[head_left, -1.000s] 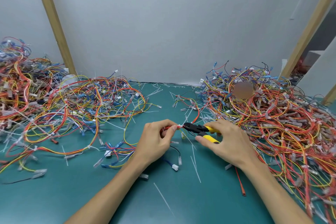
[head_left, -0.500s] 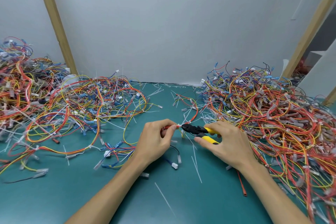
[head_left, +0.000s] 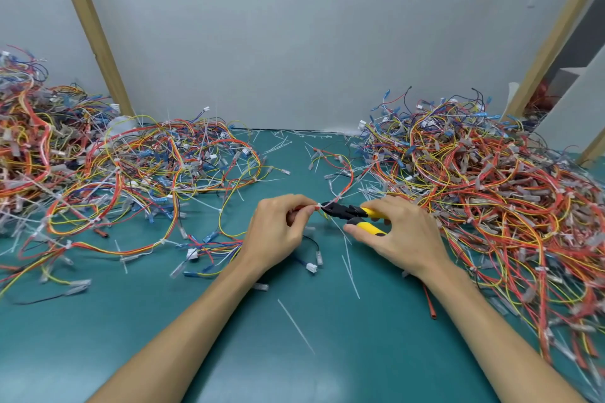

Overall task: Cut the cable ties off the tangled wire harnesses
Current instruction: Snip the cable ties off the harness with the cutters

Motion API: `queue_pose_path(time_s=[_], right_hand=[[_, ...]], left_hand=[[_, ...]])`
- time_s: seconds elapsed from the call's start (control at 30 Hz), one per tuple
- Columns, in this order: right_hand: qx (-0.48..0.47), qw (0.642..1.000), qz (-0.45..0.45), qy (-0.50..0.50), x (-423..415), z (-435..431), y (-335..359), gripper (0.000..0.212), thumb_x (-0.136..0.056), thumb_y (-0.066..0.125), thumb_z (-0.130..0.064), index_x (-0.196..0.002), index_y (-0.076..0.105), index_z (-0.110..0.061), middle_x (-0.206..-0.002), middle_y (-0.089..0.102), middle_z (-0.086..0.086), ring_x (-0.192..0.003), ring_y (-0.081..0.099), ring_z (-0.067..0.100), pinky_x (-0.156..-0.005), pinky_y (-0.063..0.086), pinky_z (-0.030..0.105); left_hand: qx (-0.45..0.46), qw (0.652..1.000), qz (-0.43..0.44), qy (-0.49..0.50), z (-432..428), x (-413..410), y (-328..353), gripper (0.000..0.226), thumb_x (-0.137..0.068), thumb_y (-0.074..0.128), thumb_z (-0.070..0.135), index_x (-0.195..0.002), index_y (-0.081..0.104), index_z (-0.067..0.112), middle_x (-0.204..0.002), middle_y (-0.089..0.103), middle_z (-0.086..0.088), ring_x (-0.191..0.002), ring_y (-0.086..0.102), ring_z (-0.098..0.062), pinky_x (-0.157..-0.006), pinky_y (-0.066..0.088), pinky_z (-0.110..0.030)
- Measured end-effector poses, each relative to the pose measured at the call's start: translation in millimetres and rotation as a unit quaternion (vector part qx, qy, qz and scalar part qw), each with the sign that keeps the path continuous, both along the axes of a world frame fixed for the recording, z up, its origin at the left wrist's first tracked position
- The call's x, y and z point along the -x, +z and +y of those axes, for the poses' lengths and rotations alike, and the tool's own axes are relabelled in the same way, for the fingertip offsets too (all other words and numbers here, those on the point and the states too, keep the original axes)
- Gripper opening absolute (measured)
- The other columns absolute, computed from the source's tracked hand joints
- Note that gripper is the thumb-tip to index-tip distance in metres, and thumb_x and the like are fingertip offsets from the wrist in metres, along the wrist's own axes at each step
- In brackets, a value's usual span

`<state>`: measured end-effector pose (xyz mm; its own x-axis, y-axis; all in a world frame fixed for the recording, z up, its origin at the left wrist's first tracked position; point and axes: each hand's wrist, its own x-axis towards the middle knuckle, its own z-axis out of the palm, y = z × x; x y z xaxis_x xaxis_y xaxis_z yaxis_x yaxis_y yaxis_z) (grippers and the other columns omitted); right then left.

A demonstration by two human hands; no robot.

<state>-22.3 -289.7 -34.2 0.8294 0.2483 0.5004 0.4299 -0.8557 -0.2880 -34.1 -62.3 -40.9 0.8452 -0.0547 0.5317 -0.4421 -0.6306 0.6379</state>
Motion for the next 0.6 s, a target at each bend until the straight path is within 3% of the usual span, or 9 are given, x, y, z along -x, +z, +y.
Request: queue_pose_path(time_s=[0.2, 0.33, 0.47, 0.6], right_hand=[[0.021, 1.000, -0.002, 0.011, -2.8, -0.1, -1.9, 0.049, -0.073, 0.069, -0.066, -0.102, 0.072, -0.027, -0.088, 0.066, -0.008, -0.087, 0.060, 0.018, -0.065, 0.044, 0.031], [0.040, 0.999, -0.027, 0.020, -4.9, 0.0, -2.9, 0.054, -0.073, 0.074, -0.058, -0.110, 0.072, -0.019, -0.098, 0.069, -0.001, -0.093, 0.060, 0.024, -0.078, 0.045, 0.036], [0.065, 0.996, -0.045, 0.031, -5.7, 1.0, -3.4, 0.056, -0.077, 0.065, -0.061, -0.116, 0.070, -0.022, -0.099, 0.066, 0.000, -0.094, 0.058, 0.026, -0.083, 0.044, 0.040], [0.074, 0.995, -0.054, 0.030, -5.3, 1.7, -5.3, 0.054, -0.076, 0.071, -0.061, -0.115, 0.070, -0.025, -0.097, 0.065, -0.002, -0.093, 0.058, 0.023, -0.082, 0.044, 0.039]], left_hand=[[0.027, 0.998, 0.046, -0.015, 1.9, -1.6, 0.9, 0.015, -0.093, 0.063, 0.014, -0.085, 0.075, 0.017, -0.047, 0.031, 0.007, -0.049, 0.031, -0.011, -0.048, 0.023, -0.017], [0.023, 0.998, 0.058, -0.018, 2.4, -2.3, 1.7, 0.015, -0.093, 0.063, 0.015, -0.085, 0.075, 0.016, -0.049, 0.030, 0.005, -0.050, 0.028, -0.011, -0.048, 0.023, -0.019], [0.026, 0.998, 0.062, -0.022, 3.3, -3.3, 1.5, 0.015, -0.093, 0.062, 0.016, -0.085, 0.075, 0.016, -0.052, 0.032, 0.002, -0.051, 0.028, -0.011, -0.048, 0.024, -0.019], [0.016, 0.998, 0.062, -0.024, 4.0, -3.9, 1.6, 0.015, -0.093, 0.062, 0.017, -0.086, 0.075, 0.016, -0.053, 0.033, 0.001, -0.053, 0.028, -0.012, -0.049, 0.024, -0.019]])
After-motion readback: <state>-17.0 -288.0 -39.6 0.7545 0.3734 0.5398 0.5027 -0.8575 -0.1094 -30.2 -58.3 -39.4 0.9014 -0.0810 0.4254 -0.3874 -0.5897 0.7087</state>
